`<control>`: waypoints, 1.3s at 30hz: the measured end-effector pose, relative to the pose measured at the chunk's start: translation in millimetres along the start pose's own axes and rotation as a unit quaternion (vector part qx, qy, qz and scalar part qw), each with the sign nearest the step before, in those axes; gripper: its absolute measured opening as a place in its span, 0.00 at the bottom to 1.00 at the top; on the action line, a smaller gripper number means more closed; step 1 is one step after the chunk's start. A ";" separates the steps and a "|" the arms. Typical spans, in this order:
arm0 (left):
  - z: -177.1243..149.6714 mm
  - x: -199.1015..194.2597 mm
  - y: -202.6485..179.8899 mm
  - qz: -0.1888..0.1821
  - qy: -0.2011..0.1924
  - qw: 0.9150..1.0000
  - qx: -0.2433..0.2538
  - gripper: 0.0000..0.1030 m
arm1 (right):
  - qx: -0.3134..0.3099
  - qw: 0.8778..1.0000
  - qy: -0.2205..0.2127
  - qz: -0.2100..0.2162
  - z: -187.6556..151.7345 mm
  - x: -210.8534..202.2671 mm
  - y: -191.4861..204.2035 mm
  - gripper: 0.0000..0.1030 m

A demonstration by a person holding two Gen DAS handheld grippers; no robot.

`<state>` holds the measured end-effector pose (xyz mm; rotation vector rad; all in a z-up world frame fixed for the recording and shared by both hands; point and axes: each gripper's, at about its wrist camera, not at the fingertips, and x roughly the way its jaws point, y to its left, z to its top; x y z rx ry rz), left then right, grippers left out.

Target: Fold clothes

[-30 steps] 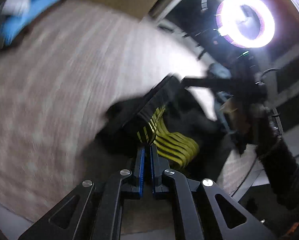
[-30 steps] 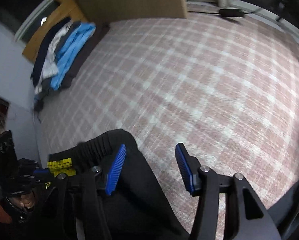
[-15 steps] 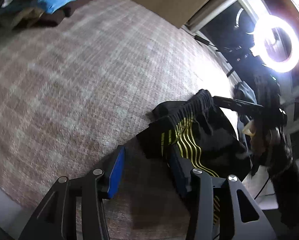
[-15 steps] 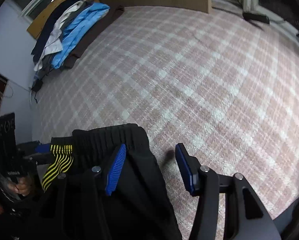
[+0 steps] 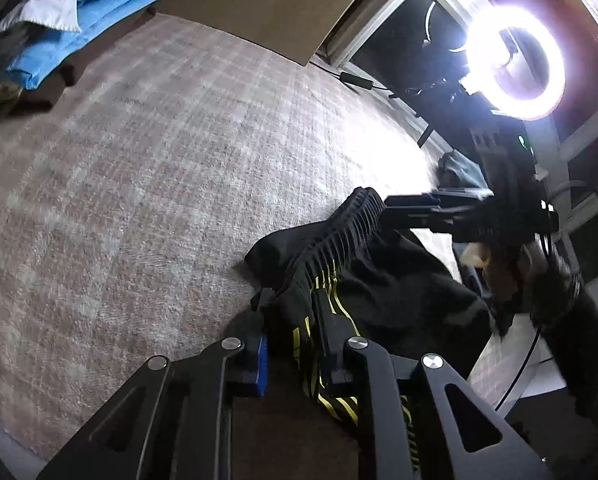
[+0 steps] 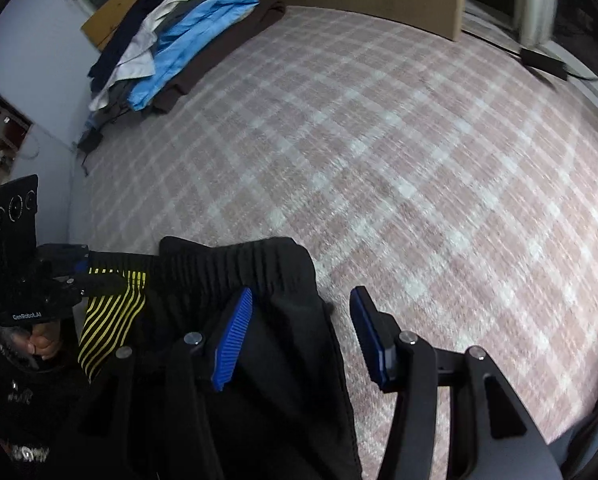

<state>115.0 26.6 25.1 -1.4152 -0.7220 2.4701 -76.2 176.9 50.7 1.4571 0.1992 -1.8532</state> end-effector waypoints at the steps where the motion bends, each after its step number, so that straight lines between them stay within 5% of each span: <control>1: -0.5 0.1 -1.6 -0.001 -0.001 1.000 0.003 0.15 | -0.002 1.000 0.006 0.005 1.5 2.4 -0.9 0.49; 4: -2.2 -3.7 -4.1 -0.008 -0.006 1.000 0.007 0.14 | -0.009 1.000 0.015 0.023 6.0 9.2 -3.0 0.49; 6: -3.9 -16.5 -13.7 -0.015 -0.014 1.000 0.022 0.14 | -0.009 0.998 0.025 0.050 6.1 10.1 0.4 0.27; 7: -4.7 -23.0 -18.6 -0.018 -0.019 0.999 0.030 0.14 | -0.015 0.999 0.018 0.049 4.1 5.8 3.3 0.25; 9: -6.3 -35.8 -28.2 -0.025 -0.028 0.998 0.046 0.13 | -0.024 0.999 -0.012 0.046 -4.6 -14.1 13.6 0.16; 16: -11.5 -80.7 -62.0 -0.048 -0.058 0.992 0.101 0.13 | -0.030 0.986 -0.157 0.038 -48.2 -120.0 51.3 0.15; 22: 38.9 -123.1 -96.8 -0.060 -0.112 0.975 0.180 0.12 | -0.027 0.963 -0.266 0.004 -59.0 -200.2 89.7 0.14; 26: 100.8 -166.1 -137.8 -0.050 -0.166 0.945 0.278 0.12 | -0.021 0.936 -0.348 -0.051 -48.9 -265.6 117.2 0.13; 31: 155.4 -243.1 -199.3 -0.042 -0.240 0.890 0.385 0.12 | -0.024 0.887 -0.444 -0.129 -45.8 -348.0 176.7 0.12; 39: 145.2 -346.6 -232.4 -0.047 -0.277 0.836 0.472 0.12 | -0.009 0.837 -0.508 -0.202 -68.3 -407.7 289.2 0.12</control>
